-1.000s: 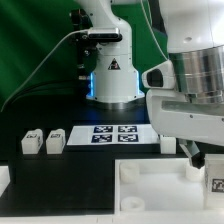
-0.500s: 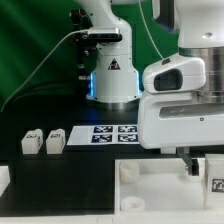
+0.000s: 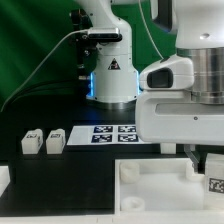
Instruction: Assemble one leg
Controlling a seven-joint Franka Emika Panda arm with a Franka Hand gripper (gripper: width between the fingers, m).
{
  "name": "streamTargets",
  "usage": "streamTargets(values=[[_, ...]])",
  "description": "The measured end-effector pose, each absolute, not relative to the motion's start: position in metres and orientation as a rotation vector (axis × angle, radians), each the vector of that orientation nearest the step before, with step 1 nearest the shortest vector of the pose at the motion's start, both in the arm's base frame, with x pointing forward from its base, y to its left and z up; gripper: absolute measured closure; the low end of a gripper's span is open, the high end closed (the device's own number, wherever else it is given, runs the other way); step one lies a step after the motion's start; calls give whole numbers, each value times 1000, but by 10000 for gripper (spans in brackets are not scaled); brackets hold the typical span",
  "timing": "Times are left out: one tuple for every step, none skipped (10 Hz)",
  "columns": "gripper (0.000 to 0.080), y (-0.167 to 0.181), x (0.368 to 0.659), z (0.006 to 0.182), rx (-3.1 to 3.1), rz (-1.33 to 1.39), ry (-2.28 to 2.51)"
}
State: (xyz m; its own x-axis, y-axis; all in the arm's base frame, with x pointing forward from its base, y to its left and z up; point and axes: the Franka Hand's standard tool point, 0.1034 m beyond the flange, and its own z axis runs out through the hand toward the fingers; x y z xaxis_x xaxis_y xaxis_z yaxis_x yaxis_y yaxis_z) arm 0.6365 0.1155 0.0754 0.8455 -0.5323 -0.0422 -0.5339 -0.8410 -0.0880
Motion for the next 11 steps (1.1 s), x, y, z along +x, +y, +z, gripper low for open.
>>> streamTargets(values=[[501, 116, 636, 76, -2830, 38, 1133], [501, 116, 635, 75, -2701, 52, 1430], [501, 118, 634, 73, -2558, 77, 1651], [501, 117, 633, 73, -2351, 108, 1902], [502, 117, 634, 73, -2237, 133, 2016], [502, 117, 634, 73, -2168, 149, 2081], [502, 118, 634, 73, -2092, 160, 2158], [502, 118, 633, 73, -2117, 158, 2133], [409, 118, 633, 72, -2152, 156, 2096], [271, 119, 633, 72, -2159, 154, 2089], [189, 118, 637, 72, -2258, 111, 1957]])
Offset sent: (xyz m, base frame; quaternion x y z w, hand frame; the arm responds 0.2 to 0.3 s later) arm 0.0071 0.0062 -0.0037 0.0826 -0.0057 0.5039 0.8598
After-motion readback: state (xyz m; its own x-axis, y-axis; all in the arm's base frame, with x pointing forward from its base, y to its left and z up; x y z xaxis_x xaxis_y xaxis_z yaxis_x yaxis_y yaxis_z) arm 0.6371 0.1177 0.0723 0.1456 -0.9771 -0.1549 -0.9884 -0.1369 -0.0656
